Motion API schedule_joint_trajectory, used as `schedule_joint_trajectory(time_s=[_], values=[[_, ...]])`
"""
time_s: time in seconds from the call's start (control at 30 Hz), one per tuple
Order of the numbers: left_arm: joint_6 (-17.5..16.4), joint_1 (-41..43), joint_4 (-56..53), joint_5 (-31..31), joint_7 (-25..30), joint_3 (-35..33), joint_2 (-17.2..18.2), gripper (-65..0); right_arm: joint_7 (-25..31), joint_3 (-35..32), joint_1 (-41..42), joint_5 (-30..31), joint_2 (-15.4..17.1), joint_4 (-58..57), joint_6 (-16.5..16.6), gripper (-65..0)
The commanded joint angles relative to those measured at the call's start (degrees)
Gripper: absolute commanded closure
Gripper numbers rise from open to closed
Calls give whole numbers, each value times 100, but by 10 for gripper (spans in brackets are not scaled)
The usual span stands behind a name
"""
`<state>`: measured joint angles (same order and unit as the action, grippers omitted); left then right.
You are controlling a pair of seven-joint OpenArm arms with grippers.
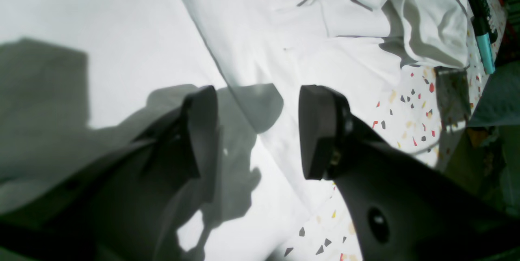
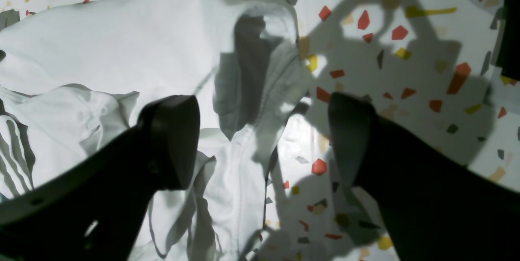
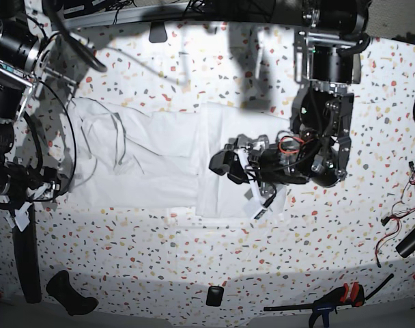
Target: Fold the T-shirt properly
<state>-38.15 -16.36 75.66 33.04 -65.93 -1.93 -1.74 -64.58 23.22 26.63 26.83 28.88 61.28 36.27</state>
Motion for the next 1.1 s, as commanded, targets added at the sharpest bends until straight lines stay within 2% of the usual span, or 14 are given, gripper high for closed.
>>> schedule_joint_trajectory(time_s=[0.0,0.1,0.2,0.33,0.43,0.5,0.57,0.73,0.9,0.97,1.07], values=[[-48,-140,105,149,131,-4,-13,-312,66,63,160,-116,111,90,35,-475],[-48,-140,105,149,131,-4,-13,-312,79,275,76,-396,111,90,31,-475],[-48,-140,105,149,131,-4,-13,-312,76,704,-98,-363,111,90,33,-475],[-48,-140,105,149,129,-4,-13,-312,-120,1438,-361,164,114,83,39,-475],[-48,-140,105,149,131,-4,-13,-312,-457,1751,-518,938,157,83,373,-474],[-48,-140,105,149,131,-4,-13,-312,-675,1764,-588,1480,175,83,373,-475],[-48,-140,105,151,131,-4,-13,-312,-881,1762,-586,1703,151,72,373,-474],[-48,-140,105,149,129,-4,-13,-312,-933,1587,-584,1694,79,-146,373,-474],[-48,-140,105,149,131,-4,-13,-312,-673,1228,-584,1698,79,-1147,373,-474],[-48,-140,105,149,129,-4,-11,-312,-557,1113,-584,1786,76,-1421,373,-474],[-48,-140,105,149,131,-4,-13,-312,-686,984,-584,2087,76,-1497,373,-474]])
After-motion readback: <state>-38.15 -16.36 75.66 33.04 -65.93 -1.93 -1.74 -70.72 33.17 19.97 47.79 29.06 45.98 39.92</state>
